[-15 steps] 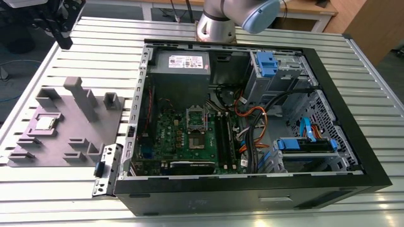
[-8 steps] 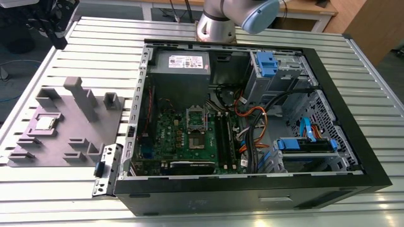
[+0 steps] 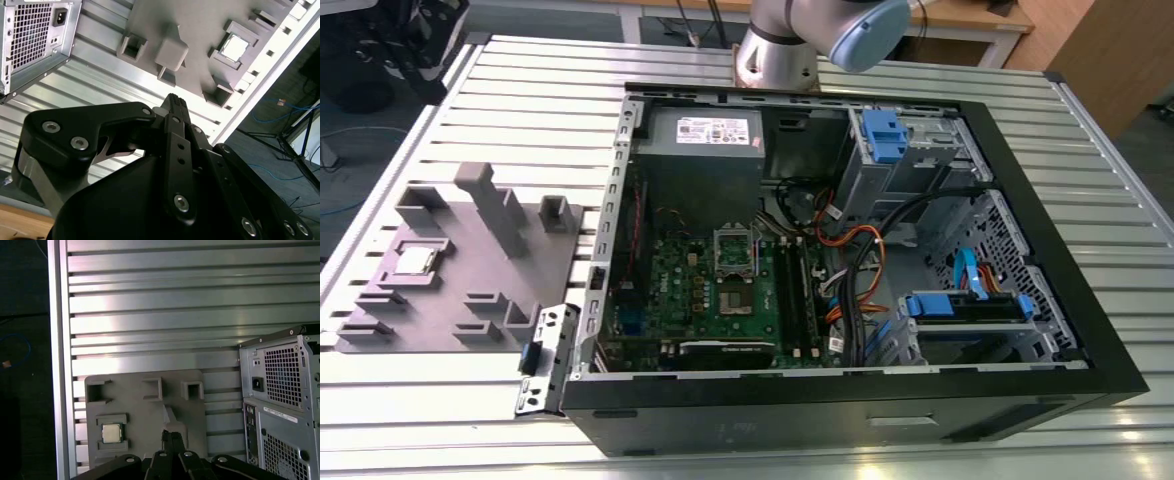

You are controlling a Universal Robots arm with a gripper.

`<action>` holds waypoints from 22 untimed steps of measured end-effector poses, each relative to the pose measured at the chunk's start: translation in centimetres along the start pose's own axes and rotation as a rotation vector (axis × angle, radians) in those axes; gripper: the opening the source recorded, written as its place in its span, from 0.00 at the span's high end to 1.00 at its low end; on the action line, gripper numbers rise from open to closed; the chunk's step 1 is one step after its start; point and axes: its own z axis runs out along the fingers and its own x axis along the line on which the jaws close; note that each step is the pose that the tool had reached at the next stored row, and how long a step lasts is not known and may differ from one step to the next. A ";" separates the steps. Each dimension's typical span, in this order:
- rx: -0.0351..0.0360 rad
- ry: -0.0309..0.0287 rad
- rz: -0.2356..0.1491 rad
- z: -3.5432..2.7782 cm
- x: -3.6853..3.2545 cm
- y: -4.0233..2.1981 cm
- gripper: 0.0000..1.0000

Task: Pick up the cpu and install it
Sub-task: 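Reach for the cpu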

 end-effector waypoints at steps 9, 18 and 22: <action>-0.0001 -0.0001 0.000 0.08 1.11 -0.09 0.89; 0.0000 0.0001 0.000 0.08 1.16 -0.09 0.89; 0.0000 0.0000 0.000 0.52 1.97 -0.17 0.89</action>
